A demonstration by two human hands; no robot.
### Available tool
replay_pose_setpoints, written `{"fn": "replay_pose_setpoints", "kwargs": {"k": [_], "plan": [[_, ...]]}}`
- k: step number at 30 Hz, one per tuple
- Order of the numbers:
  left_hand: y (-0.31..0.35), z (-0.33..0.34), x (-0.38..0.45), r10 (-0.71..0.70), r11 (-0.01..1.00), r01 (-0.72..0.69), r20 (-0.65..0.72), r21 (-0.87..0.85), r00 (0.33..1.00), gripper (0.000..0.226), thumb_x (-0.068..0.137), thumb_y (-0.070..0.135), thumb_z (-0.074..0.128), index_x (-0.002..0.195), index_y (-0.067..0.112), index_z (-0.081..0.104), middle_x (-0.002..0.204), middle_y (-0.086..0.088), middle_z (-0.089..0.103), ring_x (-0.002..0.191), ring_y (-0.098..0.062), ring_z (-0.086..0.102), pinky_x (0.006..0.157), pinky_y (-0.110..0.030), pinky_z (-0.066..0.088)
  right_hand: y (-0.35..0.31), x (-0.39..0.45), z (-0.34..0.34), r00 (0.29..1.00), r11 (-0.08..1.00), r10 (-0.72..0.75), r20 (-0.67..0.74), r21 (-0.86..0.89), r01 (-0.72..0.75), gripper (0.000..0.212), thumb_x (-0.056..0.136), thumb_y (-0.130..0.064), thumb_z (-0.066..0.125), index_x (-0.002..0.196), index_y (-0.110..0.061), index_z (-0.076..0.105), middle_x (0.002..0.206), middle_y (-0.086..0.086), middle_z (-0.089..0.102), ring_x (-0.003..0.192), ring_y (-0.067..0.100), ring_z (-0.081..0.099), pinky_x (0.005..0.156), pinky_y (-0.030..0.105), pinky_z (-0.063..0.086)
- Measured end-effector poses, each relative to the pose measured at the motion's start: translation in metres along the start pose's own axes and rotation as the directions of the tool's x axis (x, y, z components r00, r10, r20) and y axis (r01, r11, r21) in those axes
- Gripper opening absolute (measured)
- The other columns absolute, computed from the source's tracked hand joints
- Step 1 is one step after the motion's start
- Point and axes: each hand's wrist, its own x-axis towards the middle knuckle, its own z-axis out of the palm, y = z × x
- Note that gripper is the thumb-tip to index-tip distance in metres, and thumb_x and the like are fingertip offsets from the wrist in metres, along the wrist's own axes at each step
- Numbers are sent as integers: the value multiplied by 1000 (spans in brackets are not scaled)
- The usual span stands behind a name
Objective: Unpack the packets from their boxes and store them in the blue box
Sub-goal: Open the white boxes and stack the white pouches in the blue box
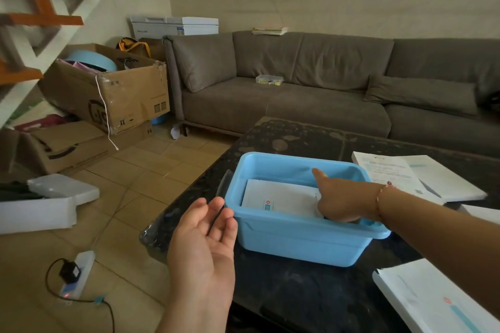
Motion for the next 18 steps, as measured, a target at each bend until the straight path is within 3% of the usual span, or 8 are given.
{"fn": "replay_pose_setpoints", "kwargs": {"k": [6,8,10,12,14,16,17,18], "plan": [[-2,1,1,15,1000,-15,-5,27,1000,10,97,12,55,98,13,65,83,-6,70,68,-13,66,61,-25,51,5,0,-1,999,999,5,38,47,-6,74,98,-21,40,155,-33,-5,146,1,45,122,22,49,109,38,37],[-4,1,1,19,999,-19,-2,35,1000,10,97,12,55,96,14,65,80,-5,69,65,-12,65,60,-25,51,7,-6,-4,1000,1000,-8,-3,24,8,73,99,-20,42,156,-31,-2,141,2,49,113,19,53,102,33,41],[-7,0,1,56,997,-57,12,58,998,10,96,13,56,94,15,65,77,-3,67,62,-11,63,59,-24,51,12,-17,-9,984,998,-60,-170,10,62,65,98,-17,45,154,-30,14,125,5,57,91,15,57,83,27,48],[-11,-1,0,124,987,-128,42,101,991,11,96,13,56,92,16,66,74,-1,66,61,-11,62,60,-25,51,25,-38,-13,891,980,-147,-430,58,190,51,96,-18,49,143,-34,37,105,-1,67,75,12,62,66,26,52],[-16,-2,-2,192,969,-202,83,144,978,14,95,13,55,89,19,66,70,1,66,59,-11,61,62,-27,50,46,-71,-4,676,913,-242,-696,71,401,33,92,-26,56,123,-37,53,83,-13,70,71,9,67,61,24,55],[-22,-1,-5,265,941,-286,133,180,955,20,96,10,53,83,20,65,66,2,63,53,-11,58,61,-28,48,72,-103,23,497,876,-252,-830,22,481,16,90,-37,57,105,-38,59,75,-19,66,73,3,65,56,16,53],[-25,0,-6,299,924,-328,164,199,940,23,96,9,51,81,21,64,64,1,62,50,-12,56,59,-29,47,89,-113,43,474,882,-223,-852,30,470,10,89,-45,55,99,-43,57,74,-22,64,72,1,63,56,13,50],[-30,0,-8,329,904,-368,196,216,924,27,96,7,50,78,22,64,64,1,61,49,-13,54,58,-29,45,103,-121,61,497,892,-180,-849,72,447,9,86,-53,52,93,-47,55,73,-26,60,71,0,60,57,12,47]]}}
